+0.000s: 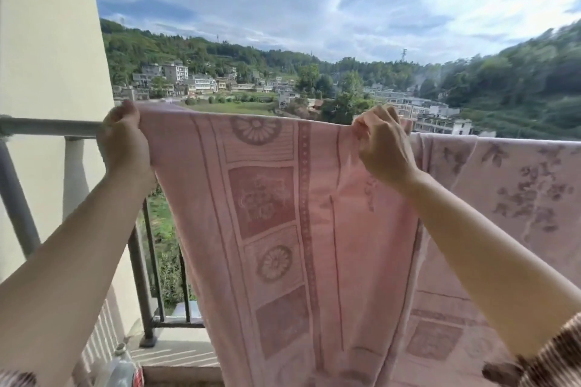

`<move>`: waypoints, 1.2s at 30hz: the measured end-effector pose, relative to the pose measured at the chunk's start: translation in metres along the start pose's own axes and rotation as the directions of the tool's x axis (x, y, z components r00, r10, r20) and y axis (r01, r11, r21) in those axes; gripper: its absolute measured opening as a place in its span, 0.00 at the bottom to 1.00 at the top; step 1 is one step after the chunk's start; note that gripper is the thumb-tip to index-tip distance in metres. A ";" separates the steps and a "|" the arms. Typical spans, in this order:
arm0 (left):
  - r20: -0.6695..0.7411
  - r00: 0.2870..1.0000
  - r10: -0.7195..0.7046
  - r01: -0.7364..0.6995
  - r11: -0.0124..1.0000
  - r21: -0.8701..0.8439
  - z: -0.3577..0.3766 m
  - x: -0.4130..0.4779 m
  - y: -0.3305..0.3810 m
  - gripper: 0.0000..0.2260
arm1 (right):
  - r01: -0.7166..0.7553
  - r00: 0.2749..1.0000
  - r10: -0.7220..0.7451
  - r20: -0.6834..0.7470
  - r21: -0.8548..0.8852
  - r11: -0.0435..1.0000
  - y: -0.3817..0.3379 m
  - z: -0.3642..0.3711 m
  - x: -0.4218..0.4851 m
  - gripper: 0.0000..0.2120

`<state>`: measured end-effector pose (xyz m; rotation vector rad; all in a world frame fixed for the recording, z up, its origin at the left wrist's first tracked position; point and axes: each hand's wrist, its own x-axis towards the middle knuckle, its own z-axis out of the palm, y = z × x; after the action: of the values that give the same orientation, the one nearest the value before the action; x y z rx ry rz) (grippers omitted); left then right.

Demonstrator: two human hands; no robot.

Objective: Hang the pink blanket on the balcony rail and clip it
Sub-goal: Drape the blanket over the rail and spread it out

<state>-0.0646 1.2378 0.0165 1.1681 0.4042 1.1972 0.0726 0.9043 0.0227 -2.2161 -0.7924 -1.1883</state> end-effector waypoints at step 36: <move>0.518 0.753 -0.405 0.159 0.876 0.455 -0.074 -0.048 -0.034 0.11 | 0.461 0.799 -0.444 0.406 0.061 0.885 -0.314 0.108 0.044 0.11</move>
<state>-0.1224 1.2348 -0.0577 1.6867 0.3185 0.4234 -0.0640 1.2078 0.0548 -2.4238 -1.5583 -0.9395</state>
